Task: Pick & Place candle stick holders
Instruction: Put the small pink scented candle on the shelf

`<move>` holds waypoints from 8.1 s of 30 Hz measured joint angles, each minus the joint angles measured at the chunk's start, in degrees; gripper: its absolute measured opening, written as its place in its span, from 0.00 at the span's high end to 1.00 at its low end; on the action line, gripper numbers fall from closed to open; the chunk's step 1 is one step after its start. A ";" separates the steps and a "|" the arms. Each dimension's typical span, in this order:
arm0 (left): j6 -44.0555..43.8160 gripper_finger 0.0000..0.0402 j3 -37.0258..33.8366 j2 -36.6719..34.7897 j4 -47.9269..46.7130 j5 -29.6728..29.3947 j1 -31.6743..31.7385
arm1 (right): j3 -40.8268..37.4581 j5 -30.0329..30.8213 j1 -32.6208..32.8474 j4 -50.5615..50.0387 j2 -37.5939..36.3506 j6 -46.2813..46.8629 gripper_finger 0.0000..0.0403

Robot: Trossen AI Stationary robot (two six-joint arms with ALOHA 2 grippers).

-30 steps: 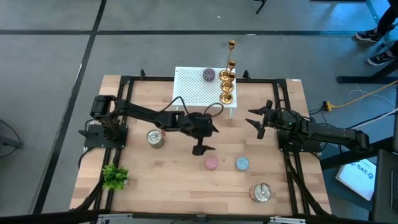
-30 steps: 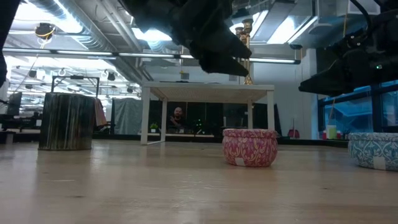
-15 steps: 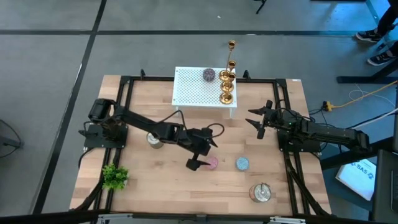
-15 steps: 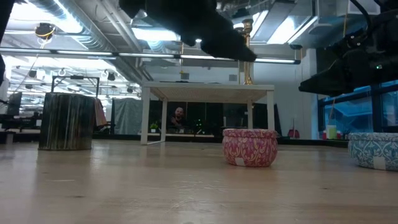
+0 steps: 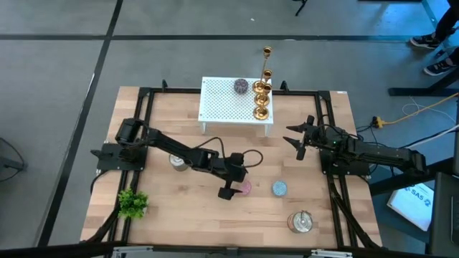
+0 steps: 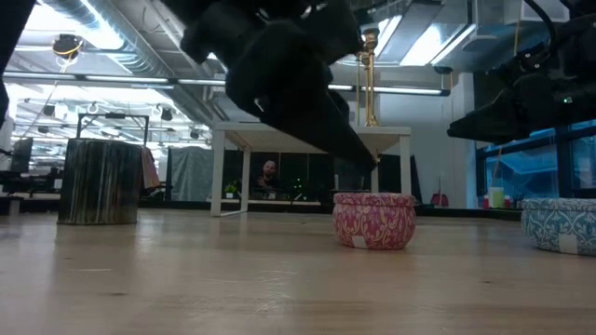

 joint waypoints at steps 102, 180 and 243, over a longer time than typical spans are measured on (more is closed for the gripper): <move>0.99 0.27 -0.04 -22.78 -9.04 3.32 18.82 | 0.00 0.01 0.01 0.00 0.00 0.00 0.42; -5.53 0.20 13.07 -7.35 -15.68 -9.59 32.50 | -0.02 -1.07 -0.01 -0.19 0.33 0.00 0.43; -6.52 0.20 14.14 -7.76 -16.33 -14.37 31.32 | -0.02 -1.05 0.01 -0.18 0.33 0.00 0.42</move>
